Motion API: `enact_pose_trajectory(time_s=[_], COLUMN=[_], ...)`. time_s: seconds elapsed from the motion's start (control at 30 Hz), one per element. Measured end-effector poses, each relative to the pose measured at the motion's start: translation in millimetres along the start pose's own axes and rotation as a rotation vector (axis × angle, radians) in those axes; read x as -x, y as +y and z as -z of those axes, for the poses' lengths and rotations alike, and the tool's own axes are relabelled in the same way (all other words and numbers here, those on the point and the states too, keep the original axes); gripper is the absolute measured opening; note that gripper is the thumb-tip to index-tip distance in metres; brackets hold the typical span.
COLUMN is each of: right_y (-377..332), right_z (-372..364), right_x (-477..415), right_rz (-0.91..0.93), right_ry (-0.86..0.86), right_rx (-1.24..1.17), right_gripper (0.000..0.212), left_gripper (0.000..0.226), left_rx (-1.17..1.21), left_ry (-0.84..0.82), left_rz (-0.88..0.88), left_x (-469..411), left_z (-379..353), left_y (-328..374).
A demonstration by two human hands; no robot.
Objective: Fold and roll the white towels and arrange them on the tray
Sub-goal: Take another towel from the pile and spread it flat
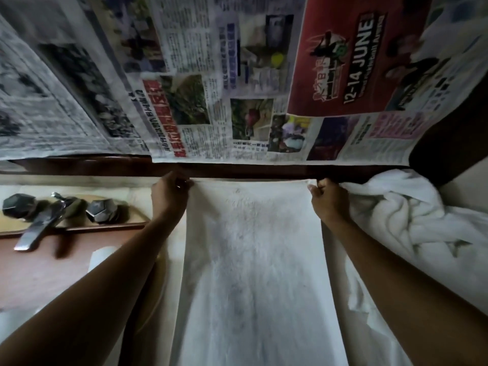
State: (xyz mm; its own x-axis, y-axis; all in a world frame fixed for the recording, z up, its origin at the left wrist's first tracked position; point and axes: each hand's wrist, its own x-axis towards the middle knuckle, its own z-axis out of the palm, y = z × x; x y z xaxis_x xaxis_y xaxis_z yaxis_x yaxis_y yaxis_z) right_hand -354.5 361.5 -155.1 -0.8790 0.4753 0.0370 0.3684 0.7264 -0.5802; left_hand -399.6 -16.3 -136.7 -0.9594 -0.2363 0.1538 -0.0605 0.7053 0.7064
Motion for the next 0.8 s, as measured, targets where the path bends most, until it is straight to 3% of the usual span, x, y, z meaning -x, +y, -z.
enact_pose_trajectory(time_s=[0.13,0.27,0.37,0.47,0.53,0.67,0.8], right_y=[25.0,34.2,21.6,5.4,11.1,38.0,32.0], right_z=[-43.3,-60.0,-56.5,-72.5,-81.3,-71.0,-67.4], right_x=[-0.3,0.5,29.4,67.8,71.4,46.9,43.5], right_rz=[0.006,0.025,0.159,0.473,0.496,0.410,0.380], right_ry=[0.062,0.189,0.319,0.088,-0.062,-0.142,-0.165], right_rx=[0.109,0.197,0.132,0.199,0.328,0.491,0.471], right_gripper=[0.022,0.038,0.044,0.051,0.057,0.066,0.071], left_gripper=[0.007,0.023,0.037,0.055,0.065,0.066,0.069], left_rx=[-0.103,-0.052,-0.054,-0.237,-0.345,-0.454,-0.488], left_ry=[-0.033,0.011,0.034,-0.259,-0.401,-0.409,-0.390], left_rz=[-0.007,0.000,-0.182,-0.400,-0.416,-0.404,-0.388], left_x=[-1.0,5.8,35.6,65.4,65.8,47.0,41.0], left_z=[-38.5,-54.1,-57.4,-73.6,-80.4,-69.6,-62.3], left_y=[-24.7,-36.9,-19.8,-6.7,-19.9,-57.2,-59.1])
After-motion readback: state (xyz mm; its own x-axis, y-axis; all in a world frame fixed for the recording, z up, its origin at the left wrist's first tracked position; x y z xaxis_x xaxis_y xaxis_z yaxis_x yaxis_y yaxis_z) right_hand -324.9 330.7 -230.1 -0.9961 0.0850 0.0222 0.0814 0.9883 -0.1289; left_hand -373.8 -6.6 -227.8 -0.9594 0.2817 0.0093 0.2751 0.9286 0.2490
